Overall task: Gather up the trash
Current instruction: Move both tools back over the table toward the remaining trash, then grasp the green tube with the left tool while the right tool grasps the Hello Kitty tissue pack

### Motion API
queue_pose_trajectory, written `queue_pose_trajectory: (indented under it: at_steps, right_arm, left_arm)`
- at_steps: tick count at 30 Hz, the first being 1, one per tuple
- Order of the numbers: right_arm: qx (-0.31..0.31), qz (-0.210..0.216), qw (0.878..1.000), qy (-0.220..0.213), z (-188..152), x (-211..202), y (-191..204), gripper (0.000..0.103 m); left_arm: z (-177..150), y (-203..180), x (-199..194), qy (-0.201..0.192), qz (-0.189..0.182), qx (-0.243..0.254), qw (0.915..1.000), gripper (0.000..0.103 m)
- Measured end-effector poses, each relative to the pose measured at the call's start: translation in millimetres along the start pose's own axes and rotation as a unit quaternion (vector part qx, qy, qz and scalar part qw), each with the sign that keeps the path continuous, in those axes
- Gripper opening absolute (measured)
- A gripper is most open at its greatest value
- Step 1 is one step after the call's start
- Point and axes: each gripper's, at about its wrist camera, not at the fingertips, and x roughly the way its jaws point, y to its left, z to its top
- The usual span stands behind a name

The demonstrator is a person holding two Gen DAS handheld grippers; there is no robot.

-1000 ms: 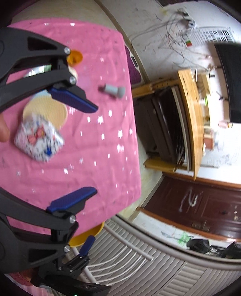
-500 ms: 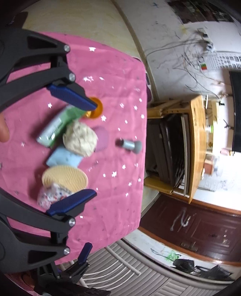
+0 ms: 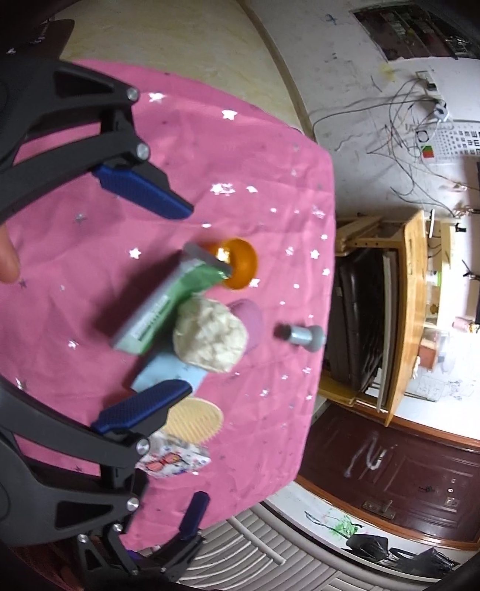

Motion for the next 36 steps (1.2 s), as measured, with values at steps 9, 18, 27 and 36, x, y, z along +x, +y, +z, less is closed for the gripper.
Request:
queue_pose_trajectory:
  at_steps: [9,18,27,36]
  right_arm:
    - [-0.013,0.006,1.000,0.008,3.8,11.4,2.6,0.084]
    - [-0.022,0.016,1.000,0.015,1.6,16.8,6.8,0.084]
    - [-0.036,0.022,0.999,0.005,1.3,16.3,13.3,0.084]
    - [-0.036,-0.001,0.999,0.028,-0.9,26.4,14.8,0.084]
  left_arm:
    - [-12.4,-2.4,12.5,0.022,-0.002,0.008,0.9997,0.069]
    - [-14.1,-5.3,25.1,0.035,-0.014,-0.006,0.9993,0.062]
    - [-18.6,0.9,28.9,0.033,-0.026,-0.028,0.9987,0.020]
    - [-25.7,6.5,18.6,0.019,-0.029,-0.025,0.9991,0.013]
